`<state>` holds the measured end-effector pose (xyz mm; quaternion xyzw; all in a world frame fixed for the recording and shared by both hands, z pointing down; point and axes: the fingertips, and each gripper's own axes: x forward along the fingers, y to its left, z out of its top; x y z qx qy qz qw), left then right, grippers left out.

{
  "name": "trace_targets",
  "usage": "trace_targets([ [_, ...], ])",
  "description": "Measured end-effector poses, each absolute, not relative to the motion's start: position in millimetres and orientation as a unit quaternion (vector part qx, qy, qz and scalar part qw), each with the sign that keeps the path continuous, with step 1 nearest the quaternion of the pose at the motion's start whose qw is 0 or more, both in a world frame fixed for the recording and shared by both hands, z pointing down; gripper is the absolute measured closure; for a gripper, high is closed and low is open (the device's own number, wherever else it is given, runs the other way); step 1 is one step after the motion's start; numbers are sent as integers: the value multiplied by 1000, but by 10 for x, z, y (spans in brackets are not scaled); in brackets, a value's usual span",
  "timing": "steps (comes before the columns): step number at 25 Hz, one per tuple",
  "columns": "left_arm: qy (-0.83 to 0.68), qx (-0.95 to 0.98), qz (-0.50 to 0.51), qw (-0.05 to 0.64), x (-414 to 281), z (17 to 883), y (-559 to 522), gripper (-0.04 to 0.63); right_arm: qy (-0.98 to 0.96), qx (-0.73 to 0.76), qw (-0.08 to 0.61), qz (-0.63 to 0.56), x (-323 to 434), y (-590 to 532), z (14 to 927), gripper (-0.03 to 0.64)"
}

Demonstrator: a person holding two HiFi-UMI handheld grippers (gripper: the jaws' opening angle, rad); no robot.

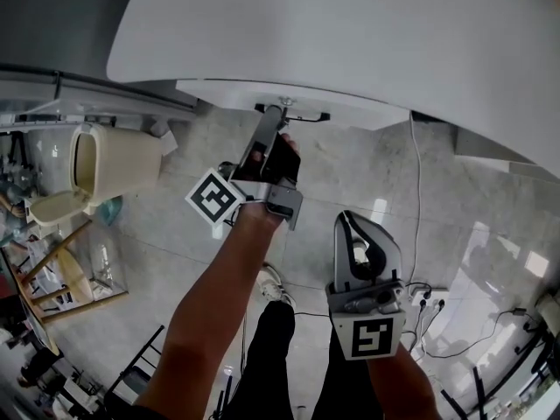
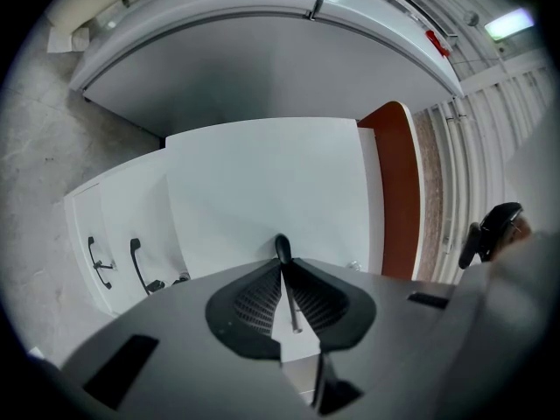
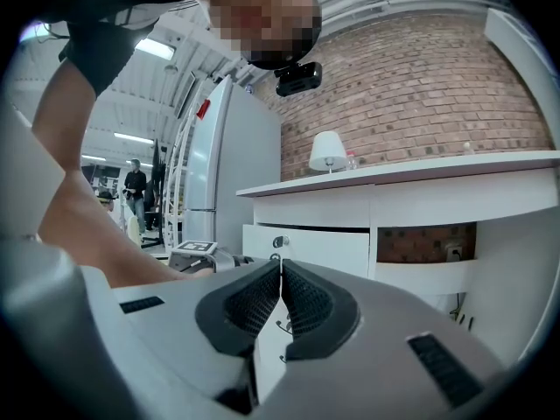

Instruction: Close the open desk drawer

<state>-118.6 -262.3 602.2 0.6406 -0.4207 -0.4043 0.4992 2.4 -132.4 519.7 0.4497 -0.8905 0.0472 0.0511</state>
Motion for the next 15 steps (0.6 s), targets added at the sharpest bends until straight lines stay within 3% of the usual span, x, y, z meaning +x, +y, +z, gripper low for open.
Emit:
trace_targets([
  [15,-422,650,-388,499,-1182,6023,-2976,552,-909,413,21,48,-299,-1298,4960,589],
])
